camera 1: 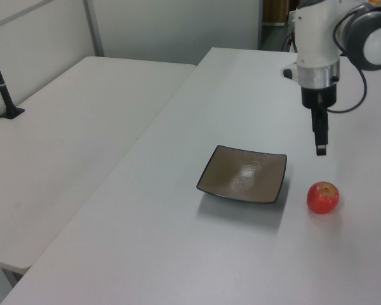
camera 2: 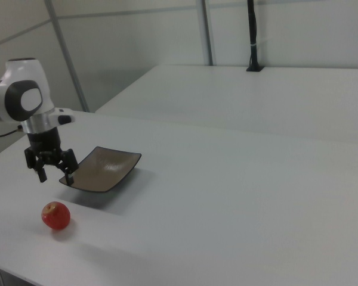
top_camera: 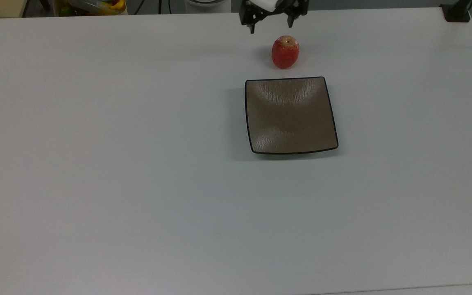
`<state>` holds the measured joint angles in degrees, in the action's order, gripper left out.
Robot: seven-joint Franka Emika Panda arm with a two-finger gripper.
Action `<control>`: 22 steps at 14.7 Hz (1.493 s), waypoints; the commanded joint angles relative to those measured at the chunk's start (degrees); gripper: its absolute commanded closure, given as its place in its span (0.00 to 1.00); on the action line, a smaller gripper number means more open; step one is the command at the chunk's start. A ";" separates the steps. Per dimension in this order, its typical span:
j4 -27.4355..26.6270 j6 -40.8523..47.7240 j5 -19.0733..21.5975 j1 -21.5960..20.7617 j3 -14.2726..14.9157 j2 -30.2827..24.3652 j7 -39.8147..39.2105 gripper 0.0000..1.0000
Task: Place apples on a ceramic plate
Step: 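Move the open gripper over the red apple, then lower the gripper and close it around the red apple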
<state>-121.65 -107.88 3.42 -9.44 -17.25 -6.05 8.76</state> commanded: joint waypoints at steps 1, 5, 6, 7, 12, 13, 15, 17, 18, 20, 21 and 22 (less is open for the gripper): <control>-4.99 -4.35 1.06 -0.92 -2.70 -1.25 1.96 0.00; -4.91 -6.46 0.54 -4.09 -2.70 4.19 3.37 0.00; -4.83 -6.64 0.18 -4.88 -2.70 5.42 3.37 0.00; -4.74 -7.42 0.09 -5.14 -2.70 6.39 3.37 0.00; -4.47 -10.33 -3.06 -5.41 -2.70 10.53 3.54 0.08; -4.47 -10.16 -5.25 -5.58 -2.70 10.62 3.54 0.48; -4.39 -10.16 -5.36 -5.59 -2.70 10.53 3.63 0.63; -4.30 -9.98 -5.36 -5.50 -2.70 9.92 3.72 0.63; -3.78 -9.81 -5.27 -5.41 -2.70 9.13 3.72 0.63; -2.19 -9.45 -5.27 -4.10 -2.70 7.73 4.59 0.62; -1.14 -9.45 -5.27 -3.66 -2.70 6.85 4.68 0.62; -0.18 -9.37 -5.18 -3.04 -2.62 6.49 4.86 0.62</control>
<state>-123.15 -116.96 -1.05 -13.48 -20.12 2.77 12.13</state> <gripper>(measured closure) 0.300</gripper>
